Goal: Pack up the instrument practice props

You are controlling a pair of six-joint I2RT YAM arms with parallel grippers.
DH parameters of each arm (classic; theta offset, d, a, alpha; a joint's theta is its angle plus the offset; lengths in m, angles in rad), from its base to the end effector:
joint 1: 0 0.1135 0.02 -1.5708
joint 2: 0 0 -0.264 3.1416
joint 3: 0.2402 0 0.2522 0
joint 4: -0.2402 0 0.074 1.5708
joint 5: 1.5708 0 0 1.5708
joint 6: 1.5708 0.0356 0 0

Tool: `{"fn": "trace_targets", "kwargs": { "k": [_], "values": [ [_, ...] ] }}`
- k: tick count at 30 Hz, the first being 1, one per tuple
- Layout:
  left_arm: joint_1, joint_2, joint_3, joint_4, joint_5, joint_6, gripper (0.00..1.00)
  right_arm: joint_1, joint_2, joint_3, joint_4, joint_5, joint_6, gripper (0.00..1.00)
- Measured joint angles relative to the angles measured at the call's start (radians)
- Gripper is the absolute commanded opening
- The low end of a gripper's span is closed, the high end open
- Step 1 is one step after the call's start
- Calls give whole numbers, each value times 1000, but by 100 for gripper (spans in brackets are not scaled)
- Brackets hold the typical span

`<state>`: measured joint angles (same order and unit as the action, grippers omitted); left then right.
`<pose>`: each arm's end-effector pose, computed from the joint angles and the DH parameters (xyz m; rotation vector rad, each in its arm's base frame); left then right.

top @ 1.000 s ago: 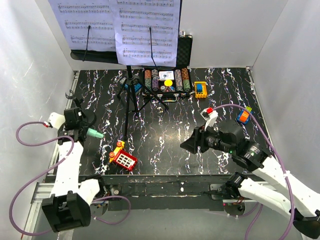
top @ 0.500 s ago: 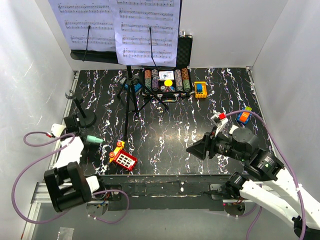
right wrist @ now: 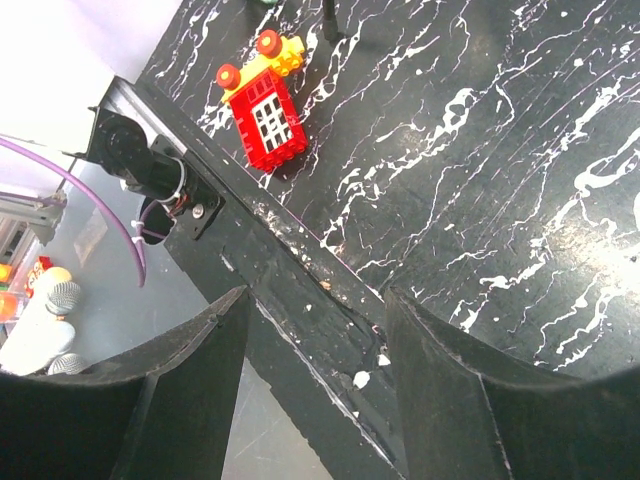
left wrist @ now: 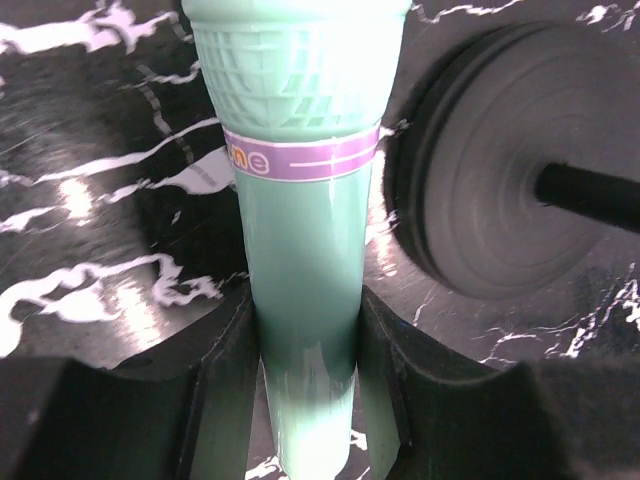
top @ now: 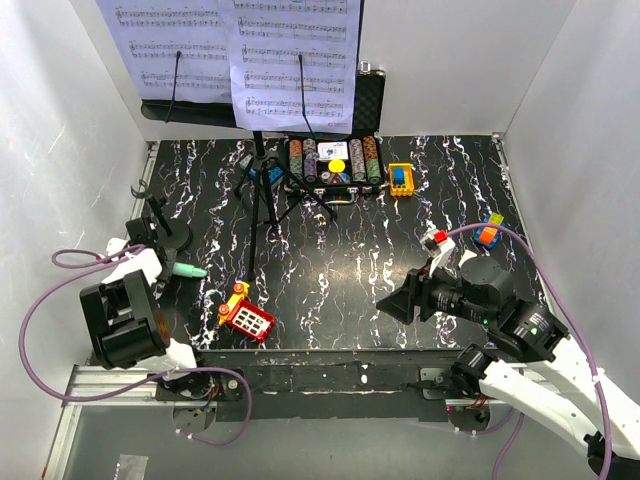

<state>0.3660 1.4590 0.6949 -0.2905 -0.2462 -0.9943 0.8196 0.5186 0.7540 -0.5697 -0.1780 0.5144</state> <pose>0.2420 0.1020 0.1553 -1.6854 1.9498 0.0930 0.0759 0.0905 0.3241 -0.4391 2.0015 1.0432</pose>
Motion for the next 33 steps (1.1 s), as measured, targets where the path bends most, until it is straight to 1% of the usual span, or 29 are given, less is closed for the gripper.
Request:
{"fn": "trace_targets", "kwargs": {
  "k": [3, 9, 12, 20, 23, 25, 29, 30, 31, 33],
  "values": [
    [4, 38, 31, 12, 18, 4, 33, 0, 1, 0, -7, 0, 0, 64],
    [6, 51, 40, 22, 38, 11, 50, 0, 15, 2, -8, 0, 0, 64],
    [6, 51, 40, 34, 47, 18, 55, 0, 21, 2, -8, 0, 0, 64],
    [6, 48, 41, 42, 58, 34, 59, 0, 20, 2, -8, 0, 3, 64],
    [6, 43, 40, 39, 66, 37, 63, 0, 17, 2, -9, 0, 4, 65],
    [6, 32, 37, 24, 74, 41, 70, 0, 17, 2, -9, 0, 5, 65],
    [6, -24, 15, -32, 84, 48, 89, 0, 18, 2, -9, 1, 5, 65],
    [6, -47, 5, -54, 86, 48, 92, 0, 18, 2, -9, 2, 6, 65],
    [6, -71, -2, -81, 87, 50, 98, 0, 18, 2, -9, 3, 6, 65],
    [6, -132, -12, -132, 88, 48, 98, 0, 18, 2, -8, 3, 10, 65]
  ]
}}
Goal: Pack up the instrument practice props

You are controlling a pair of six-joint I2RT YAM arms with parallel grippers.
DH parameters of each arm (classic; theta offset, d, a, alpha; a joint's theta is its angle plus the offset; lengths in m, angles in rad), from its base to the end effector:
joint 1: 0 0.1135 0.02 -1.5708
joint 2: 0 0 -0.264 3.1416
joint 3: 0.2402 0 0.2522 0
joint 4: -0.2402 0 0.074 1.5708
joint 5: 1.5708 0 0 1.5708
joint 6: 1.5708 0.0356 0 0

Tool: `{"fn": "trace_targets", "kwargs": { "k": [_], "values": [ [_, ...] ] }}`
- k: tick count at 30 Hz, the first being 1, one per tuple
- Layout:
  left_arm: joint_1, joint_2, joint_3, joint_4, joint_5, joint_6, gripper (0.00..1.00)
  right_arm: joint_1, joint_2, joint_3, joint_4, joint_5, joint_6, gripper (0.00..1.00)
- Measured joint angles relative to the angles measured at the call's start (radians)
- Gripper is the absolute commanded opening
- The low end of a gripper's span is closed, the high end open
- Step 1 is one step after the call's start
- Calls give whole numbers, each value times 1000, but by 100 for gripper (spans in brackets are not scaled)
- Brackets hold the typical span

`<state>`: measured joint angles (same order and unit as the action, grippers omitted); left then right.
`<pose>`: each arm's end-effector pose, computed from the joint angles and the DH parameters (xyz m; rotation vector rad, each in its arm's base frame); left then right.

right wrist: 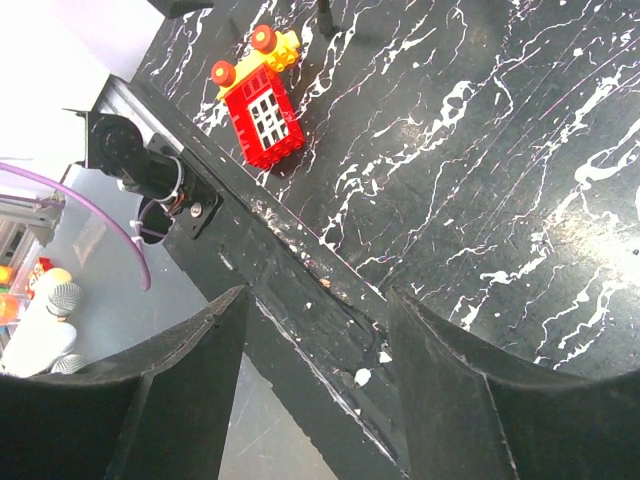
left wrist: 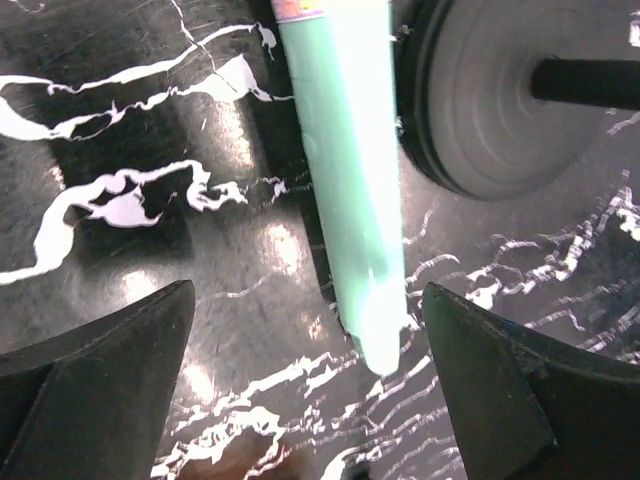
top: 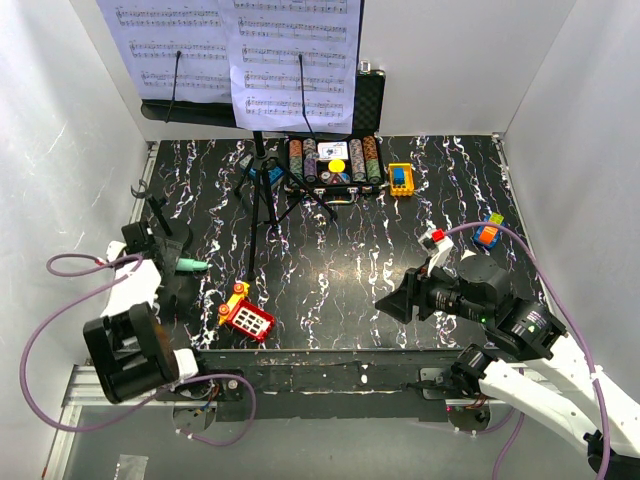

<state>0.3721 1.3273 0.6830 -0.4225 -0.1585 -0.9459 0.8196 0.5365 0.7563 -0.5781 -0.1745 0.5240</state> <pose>0.2224 0.0928 0.1750 -1.6434 2.0345 0.0086 0.0782 0.0928 0.3222 -0.4293 2.0302 1.0357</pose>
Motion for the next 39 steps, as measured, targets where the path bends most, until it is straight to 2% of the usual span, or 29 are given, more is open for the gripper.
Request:
{"fn": "trace_targets", "kwargs": {
  "k": [5, 13, 16, 19, 24, 27, 35, 39],
  "values": [
    [0, -155, 13, -104, 17, 0, 98, 0, 0, 0, 0, -7, 12, 65],
    [-44, -267, 93, -214, 79, -42, 98, 0, 35, 33, -13, -11, 11, 65],
    [-120, -307, 104, -225, 90, -68, 98, 0, 34, 35, -16, -11, 6, 65],
    [-272, -329, 121, -216, 83, -87, 98, 0, 39, 35, -19, -10, 2, 65],
    [-621, -276, 200, -168, 32, -60, 98, 0, 61, 35, -19, -8, -5, 65],
    [-743, -279, 208, -129, -6, -21, 98, 0, 66, 35, -23, -7, -5, 65],
    [-776, -545, 12, 124, -39, 113, 98, 0, 68, 35, -15, -4, -34, 64],
    [-789, -610, -18, 249, -11, 185, 98, 0, 100, 48, 12, 14, -62, 63]
  ]
}}
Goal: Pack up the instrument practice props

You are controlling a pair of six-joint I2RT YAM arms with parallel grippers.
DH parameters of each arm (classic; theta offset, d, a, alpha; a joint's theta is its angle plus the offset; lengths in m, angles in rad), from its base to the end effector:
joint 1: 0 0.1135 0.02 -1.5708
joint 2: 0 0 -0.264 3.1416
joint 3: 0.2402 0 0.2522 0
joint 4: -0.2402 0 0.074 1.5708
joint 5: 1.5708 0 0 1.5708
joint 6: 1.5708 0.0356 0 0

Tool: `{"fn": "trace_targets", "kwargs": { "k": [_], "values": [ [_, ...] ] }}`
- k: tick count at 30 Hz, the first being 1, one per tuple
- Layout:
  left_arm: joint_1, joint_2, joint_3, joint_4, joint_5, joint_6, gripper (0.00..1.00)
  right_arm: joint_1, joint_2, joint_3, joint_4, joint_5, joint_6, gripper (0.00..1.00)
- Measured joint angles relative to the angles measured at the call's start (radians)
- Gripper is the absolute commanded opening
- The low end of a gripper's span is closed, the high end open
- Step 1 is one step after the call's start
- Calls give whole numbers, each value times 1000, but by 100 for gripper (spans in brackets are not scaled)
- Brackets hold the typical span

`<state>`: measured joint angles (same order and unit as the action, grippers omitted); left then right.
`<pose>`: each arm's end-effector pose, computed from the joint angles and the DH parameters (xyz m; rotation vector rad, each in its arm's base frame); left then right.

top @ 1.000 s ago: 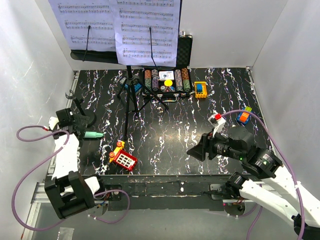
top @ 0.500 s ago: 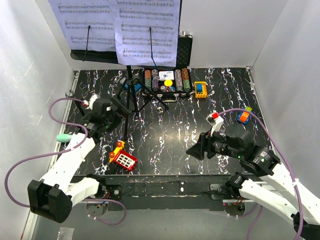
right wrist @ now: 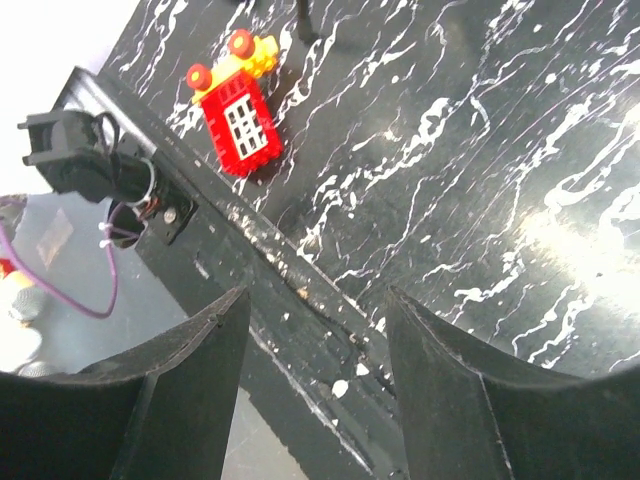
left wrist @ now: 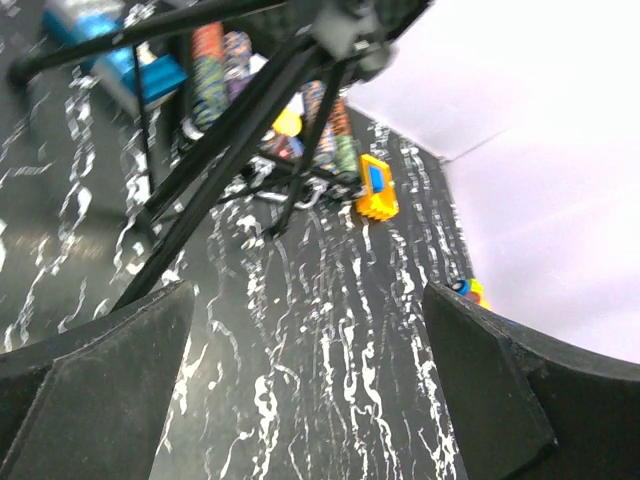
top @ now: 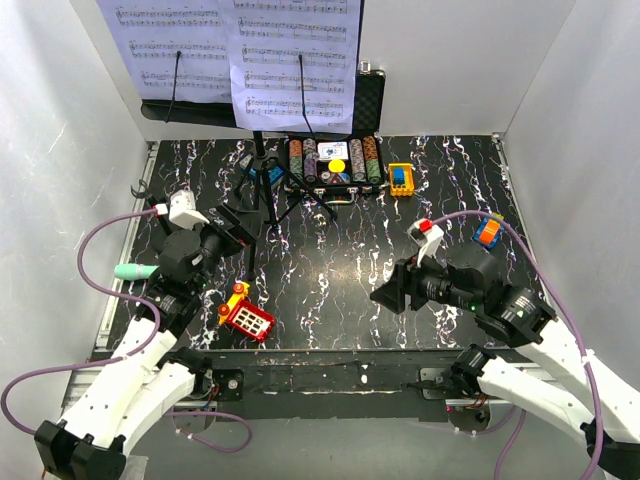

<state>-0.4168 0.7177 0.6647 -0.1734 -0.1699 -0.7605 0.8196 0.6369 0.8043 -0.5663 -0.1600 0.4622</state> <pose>0.1627 -0.0654 0.3096 -0.4382 1.7947 -0.6839 0.0913 0.1061 0.3281 -0.4830 2.0458 0.9679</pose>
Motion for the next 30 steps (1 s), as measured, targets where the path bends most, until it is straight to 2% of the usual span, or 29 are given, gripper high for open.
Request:
{"fn": "trace_targets", "kwargs": {
  "k": [4, 8, 11, 17, 22, 27, 30],
  "values": [
    [-21, -3, 5, 95, 55, 82, 98, 0, 57, 70, 33, 77, -26, 66],
    [-55, 27, 82, 97, 113, 191, 98, -18, 63, 120, 140, 169, -51, 71],
    [-68, 27, 126, 105, 130, 267, 98, -69, 80, 173, 223, 203, -55, 71],
    [-68, 28, 121, 148, 183, 350, 98, -154, 143, 261, 390, 162, -58, 70],
    [-70, -27, 139, 172, 211, 380, 98, -230, 288, 494, 394, 83, -70, 70],
    [-70, -10, 361, 114, 173, 391, 98, -356, 349, 537, 440, -34, -24, 72],
    [-70, 39, 510, 112, 202, 397, 98, -377, 409, 558, 448, -75, -13, 73]
  ]
}}
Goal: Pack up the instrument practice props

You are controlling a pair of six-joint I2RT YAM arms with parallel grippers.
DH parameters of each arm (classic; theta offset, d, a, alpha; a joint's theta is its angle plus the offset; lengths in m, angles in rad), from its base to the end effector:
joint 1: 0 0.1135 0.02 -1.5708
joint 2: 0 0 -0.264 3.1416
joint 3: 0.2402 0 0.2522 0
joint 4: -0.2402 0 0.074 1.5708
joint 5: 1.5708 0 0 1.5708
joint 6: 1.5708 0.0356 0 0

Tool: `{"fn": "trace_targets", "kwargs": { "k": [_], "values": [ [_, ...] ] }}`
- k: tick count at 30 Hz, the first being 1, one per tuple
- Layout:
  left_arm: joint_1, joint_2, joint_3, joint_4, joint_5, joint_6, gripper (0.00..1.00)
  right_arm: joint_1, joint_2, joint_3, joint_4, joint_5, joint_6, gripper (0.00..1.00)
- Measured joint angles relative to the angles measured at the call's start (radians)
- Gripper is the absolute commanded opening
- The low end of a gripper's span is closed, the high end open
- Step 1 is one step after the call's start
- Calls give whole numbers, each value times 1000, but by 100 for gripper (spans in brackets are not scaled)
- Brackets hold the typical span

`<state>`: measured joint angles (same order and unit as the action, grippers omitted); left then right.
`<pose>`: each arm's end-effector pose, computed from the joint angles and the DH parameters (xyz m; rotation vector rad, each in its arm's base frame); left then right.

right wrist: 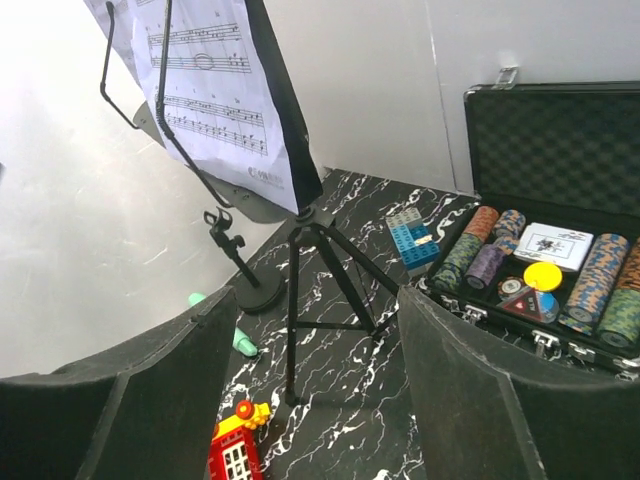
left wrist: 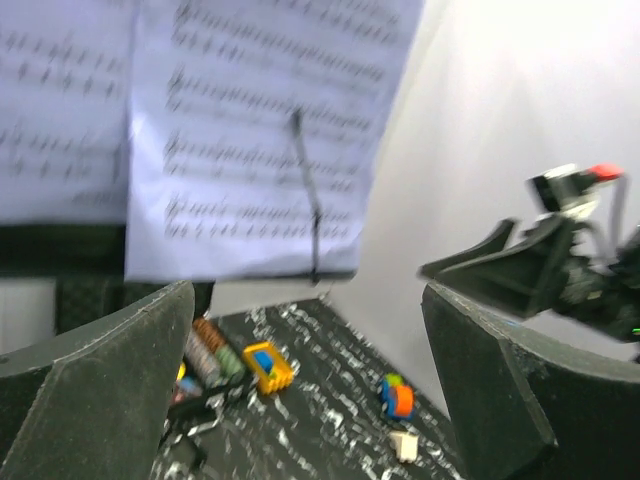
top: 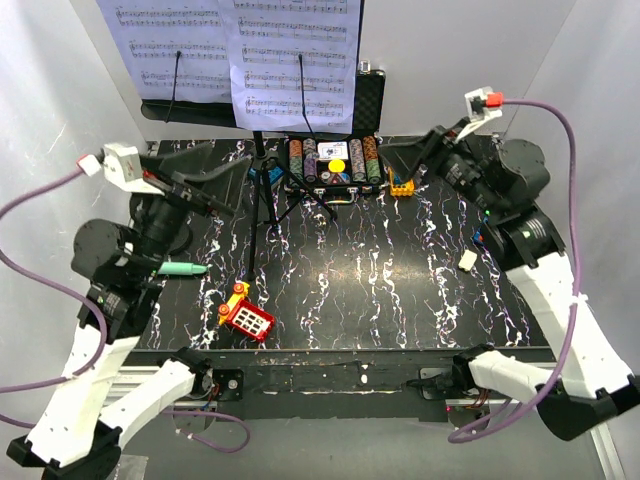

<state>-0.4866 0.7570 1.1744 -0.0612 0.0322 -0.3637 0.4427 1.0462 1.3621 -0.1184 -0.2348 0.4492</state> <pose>0.1147 -0.0620 0.4872 0.1057 1.2455 -0.7600 0.1848 0.0968 0.4964 -0.2003 1.4248 0.9009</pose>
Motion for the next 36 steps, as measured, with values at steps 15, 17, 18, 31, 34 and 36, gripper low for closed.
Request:
{"fn": "trace_targets", "kwargs": {
  "k": [15, 17, 18, 31, 34, 36],
  "values": [
    [0, 457, 362, -50, 157, -66, 98, 0, 165, 166, 47, -49, 1, 70],
    [0, 480, 362, -42, 164, -69, 98, 0, 172, 166, 65, -55, 5, 68],
    [0, 487, 364, -36, 167, -71, 97, 0, 179, 166, 75, -58, 8, 68],
    [0, 518, 416, 51, 179, -75, 84, 19, 315, 295, 100, -105, -14, 71],
    [0, 536, 433, 63, 188, -74, 81, 48, 350, 356, 83, -100, -48, 71],
    [0, 549, 444, 64, 193, -74, 80, 66, 370, 394, 65, -93, -69, 68]
  ]
}}
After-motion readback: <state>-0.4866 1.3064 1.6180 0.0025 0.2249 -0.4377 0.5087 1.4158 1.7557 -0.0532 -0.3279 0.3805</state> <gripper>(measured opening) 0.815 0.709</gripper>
